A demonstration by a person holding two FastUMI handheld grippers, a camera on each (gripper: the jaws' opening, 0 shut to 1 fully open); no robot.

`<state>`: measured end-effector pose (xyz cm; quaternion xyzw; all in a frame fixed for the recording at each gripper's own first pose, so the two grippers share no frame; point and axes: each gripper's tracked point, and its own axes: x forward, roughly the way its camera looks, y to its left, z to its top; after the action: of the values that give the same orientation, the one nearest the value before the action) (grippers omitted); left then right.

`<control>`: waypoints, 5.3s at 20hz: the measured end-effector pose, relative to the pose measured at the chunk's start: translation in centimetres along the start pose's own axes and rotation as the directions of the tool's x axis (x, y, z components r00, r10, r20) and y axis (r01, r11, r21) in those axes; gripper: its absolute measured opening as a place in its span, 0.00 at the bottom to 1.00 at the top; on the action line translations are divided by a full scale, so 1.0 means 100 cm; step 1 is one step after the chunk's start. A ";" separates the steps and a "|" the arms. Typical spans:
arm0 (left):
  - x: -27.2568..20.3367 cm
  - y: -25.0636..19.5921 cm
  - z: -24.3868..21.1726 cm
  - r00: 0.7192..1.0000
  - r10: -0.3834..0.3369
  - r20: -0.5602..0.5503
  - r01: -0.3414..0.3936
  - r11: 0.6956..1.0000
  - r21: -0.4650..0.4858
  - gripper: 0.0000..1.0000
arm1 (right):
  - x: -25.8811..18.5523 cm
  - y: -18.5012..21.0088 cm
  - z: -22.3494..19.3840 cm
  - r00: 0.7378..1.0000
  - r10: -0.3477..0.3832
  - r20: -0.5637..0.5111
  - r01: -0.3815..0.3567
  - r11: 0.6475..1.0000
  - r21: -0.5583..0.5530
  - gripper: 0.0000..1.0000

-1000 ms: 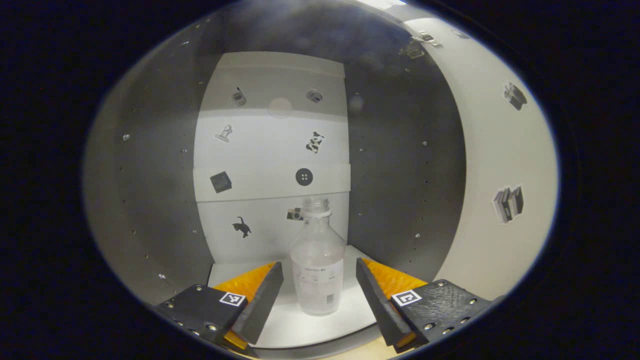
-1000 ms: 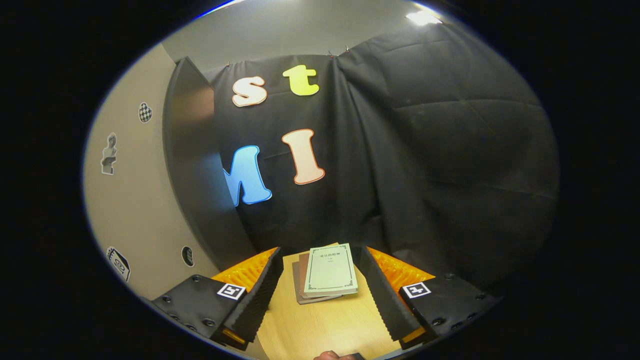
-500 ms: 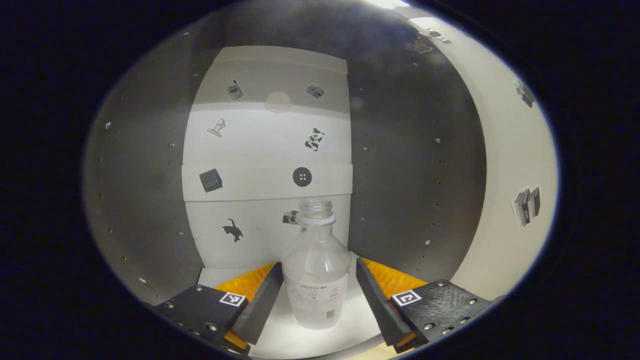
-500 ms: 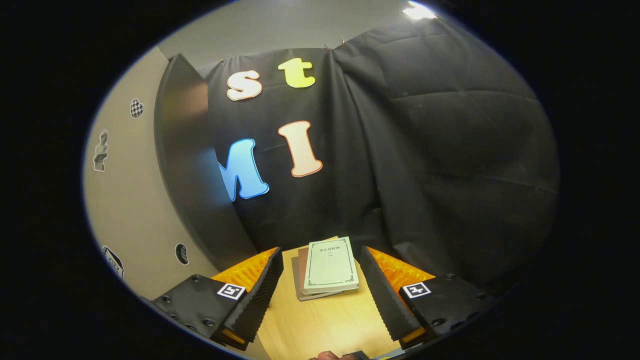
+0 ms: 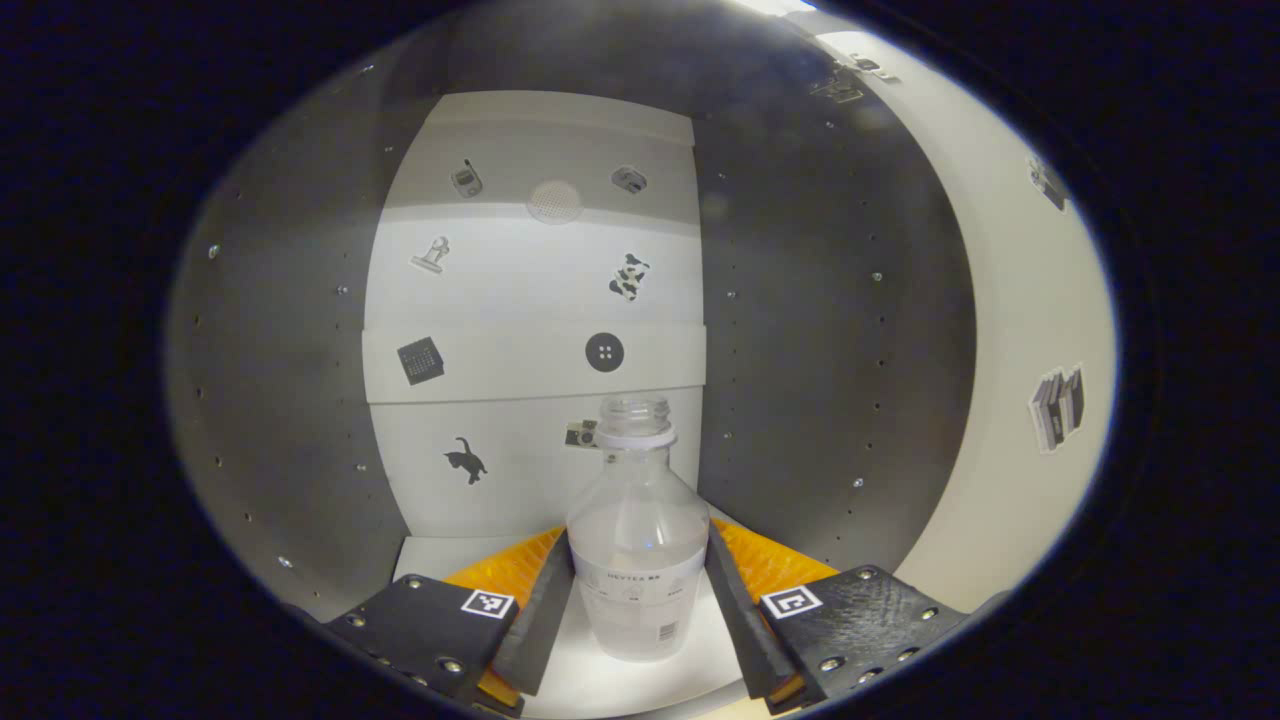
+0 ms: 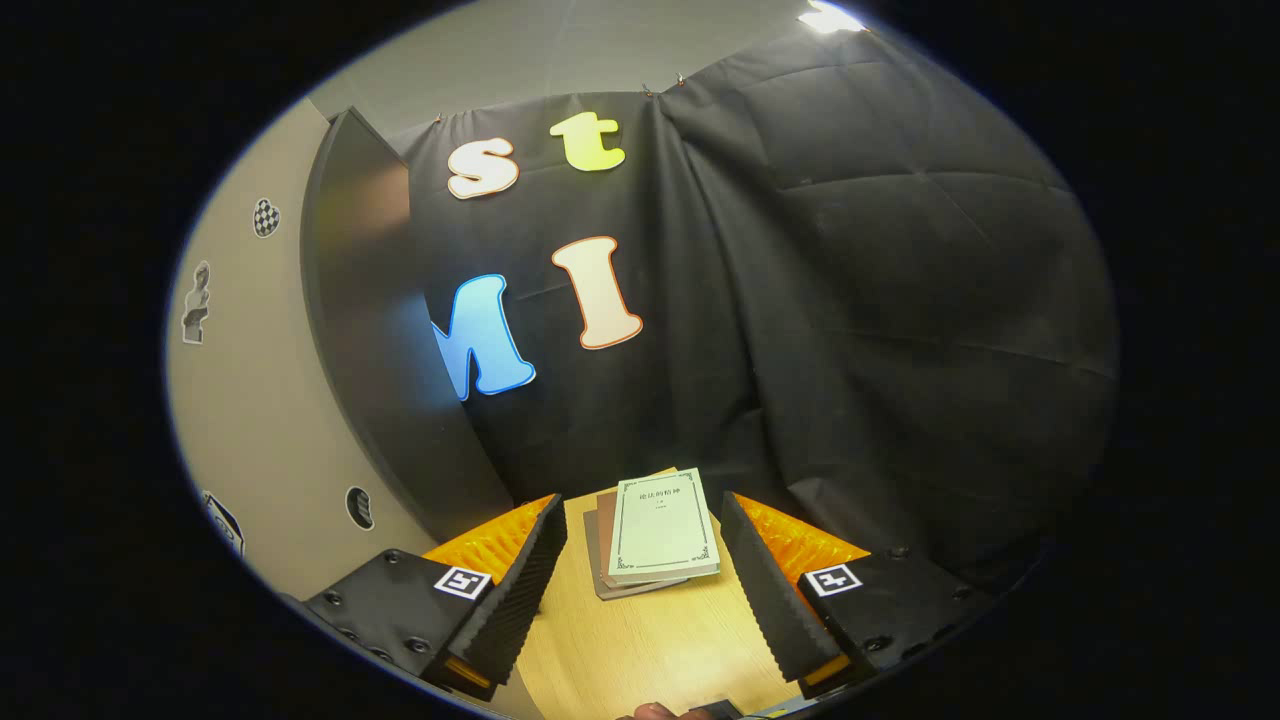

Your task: Open the cabinet door with the right hand, grasp the bottle in the cabinet with the left hand and place it on the coaster, then close the cabinet door with the right hand.

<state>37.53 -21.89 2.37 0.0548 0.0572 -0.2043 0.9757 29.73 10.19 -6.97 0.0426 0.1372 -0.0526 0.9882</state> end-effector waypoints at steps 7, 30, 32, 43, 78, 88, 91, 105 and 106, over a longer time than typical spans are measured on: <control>-0.021 0.006 0.011 1.000 0.012 0.013 -0.012 1.000 -0.002 0.74 | -0.002 0.004 -0.002 1.000 0.009 -0.002 -0.009 1.000 0.009 0.98; -0.242 0.075 -0.034 0.987 0.153 0.045 -0.152 0.988 -0.010 0.72 | -0.054 0.042 0.003 0.995 0.086 0.040 -0.085 0.996 -0.016 0.98; -0.270 0.089 -0.061 0.982 0.190 0.003 -0.190 0.981 -0.028 0.72 | -0.057 0.047 0.004 0.994 0.099 0.050 -0.099 0.995 0.011 0.98; -0.375 0.125 -0.191 0.955 0.292 -0.051 -0.296 0.950 -0.103 0.73 | -0.083 0.066 -0.017 0.995 0.103 0.011 -0.103 0.994 0.033 0.98; -0.372 0.081 -0.381 0.937 0.314 -0.151 -0.317 0.948 0.003 0.75 | -0.105 0.026 -0.086 0.985 -0.126 -0.118 0.130 0.991 0.025 0.98; -0.383 0.089 -0.380 0.927 0.322 -0.195 -0.322 0.946 0.029 0.89 | -0.102 0.028 -0.087 0.987 -0.126 -0.103 0.129 0.991 0.023 0.98; -0.388 0.088 -0.360 0.935 0.312 -0.171 -0.312 0.950 0.024 0.89 | -0.105 0.029 -0.091 0.988 -0.121 -0.098 0.124 0.992 0.017 0.98; -0.416 0.073 -0.200 0.892 0.444 -0.089 -0.451 0.888 -0.090 0.90 | -0.102 -0.014 -0.078 0.987 -0.161 0.014 0.160 0.986 0.048 0.98; -0.416 0.069 -0.185 0.885 0.457 -0.082 -0.464 0.879 -0.106 0.88 | -0.101 -0.015 -0.074 0.989 -0.147 0.020 0.146 0.988 0.041 0.98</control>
<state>0.79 3.10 -9.74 0.0125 0.0817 0.0390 0.9958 17.93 10.37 -11.35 0.0516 0.1277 -0.1281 0.9822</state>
